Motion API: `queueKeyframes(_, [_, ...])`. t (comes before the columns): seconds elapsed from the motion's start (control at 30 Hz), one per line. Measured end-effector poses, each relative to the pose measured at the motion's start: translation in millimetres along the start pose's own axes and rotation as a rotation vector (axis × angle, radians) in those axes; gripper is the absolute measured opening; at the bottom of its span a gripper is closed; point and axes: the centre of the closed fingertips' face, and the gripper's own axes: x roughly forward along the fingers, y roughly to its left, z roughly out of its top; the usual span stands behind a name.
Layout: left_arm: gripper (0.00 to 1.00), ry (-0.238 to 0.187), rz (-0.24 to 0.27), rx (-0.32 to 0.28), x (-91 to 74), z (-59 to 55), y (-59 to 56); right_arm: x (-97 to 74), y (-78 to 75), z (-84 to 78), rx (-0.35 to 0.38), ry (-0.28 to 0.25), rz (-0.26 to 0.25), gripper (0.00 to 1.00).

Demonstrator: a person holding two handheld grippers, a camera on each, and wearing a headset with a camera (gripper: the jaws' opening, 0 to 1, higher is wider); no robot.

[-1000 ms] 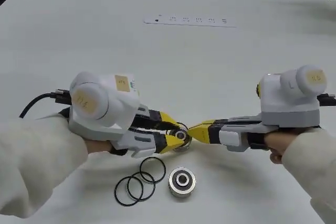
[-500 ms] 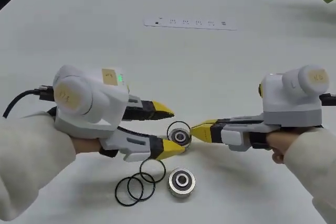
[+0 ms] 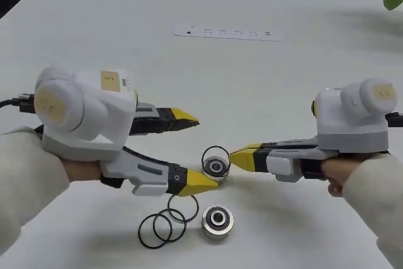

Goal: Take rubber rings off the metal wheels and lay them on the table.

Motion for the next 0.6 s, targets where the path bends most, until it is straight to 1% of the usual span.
queueKeyframes(0.17, [0.66, -0.012, 0.01, 0.005, -12.2, 5.0, 0.5, -1.0, 3.0, 2.1, -0.007, -0.001, 0.003, 0.0])
queueKeyframes(0.33, [0.68, -0.017, 0.034, 0.008, -28.4, 7.8, 2.7, -1.7, 7.3, 4.8, -0.017, -0.001, 0.008, 0.0])
queueKeyframes(0.6, [0.75, -0.018, 0.057, 0.012, -48.1, 7.5, -0.6, -1.5, 16.5, 9.1, -0.035, -0.001, 0.02, 0.0])
